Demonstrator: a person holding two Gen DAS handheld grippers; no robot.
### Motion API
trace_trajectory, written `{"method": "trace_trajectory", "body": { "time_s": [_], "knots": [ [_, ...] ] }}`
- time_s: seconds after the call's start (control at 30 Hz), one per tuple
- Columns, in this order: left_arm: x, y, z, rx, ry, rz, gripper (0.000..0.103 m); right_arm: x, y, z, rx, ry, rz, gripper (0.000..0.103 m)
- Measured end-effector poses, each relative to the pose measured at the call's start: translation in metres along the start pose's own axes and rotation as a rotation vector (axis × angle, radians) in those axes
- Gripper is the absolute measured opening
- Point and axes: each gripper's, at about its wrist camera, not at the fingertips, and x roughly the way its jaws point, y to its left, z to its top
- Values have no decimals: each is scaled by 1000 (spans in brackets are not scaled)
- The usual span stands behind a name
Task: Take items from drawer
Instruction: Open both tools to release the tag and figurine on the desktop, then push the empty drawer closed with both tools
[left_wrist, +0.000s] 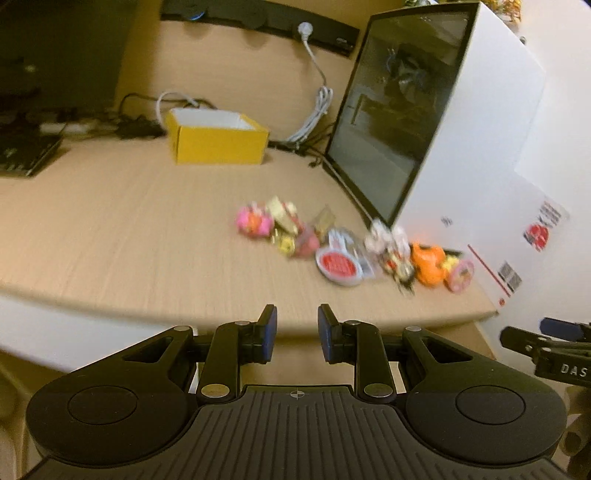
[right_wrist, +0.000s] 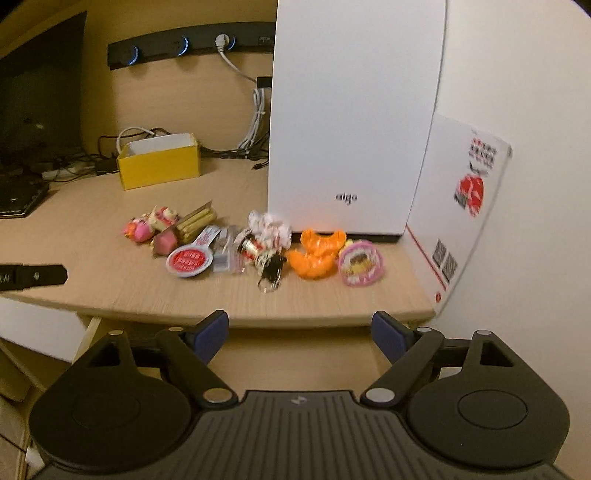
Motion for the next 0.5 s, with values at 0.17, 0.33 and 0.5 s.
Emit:
{"method": "trace_trajectory", "body": {
  "time_s": [0.17,0.33,0.5],
  "knots": [
    [-31,-46,-54,24,26,70,26,-30,-18,-43,-30,-28,72,85],
    [-50,-88,-114,39,88,109,27,-55,-44,-94,-22,-30,105,88],
    [-50,-106,-155,4,193,135,26,-51,-56,-136,9,74,129,88]
  ]
}}
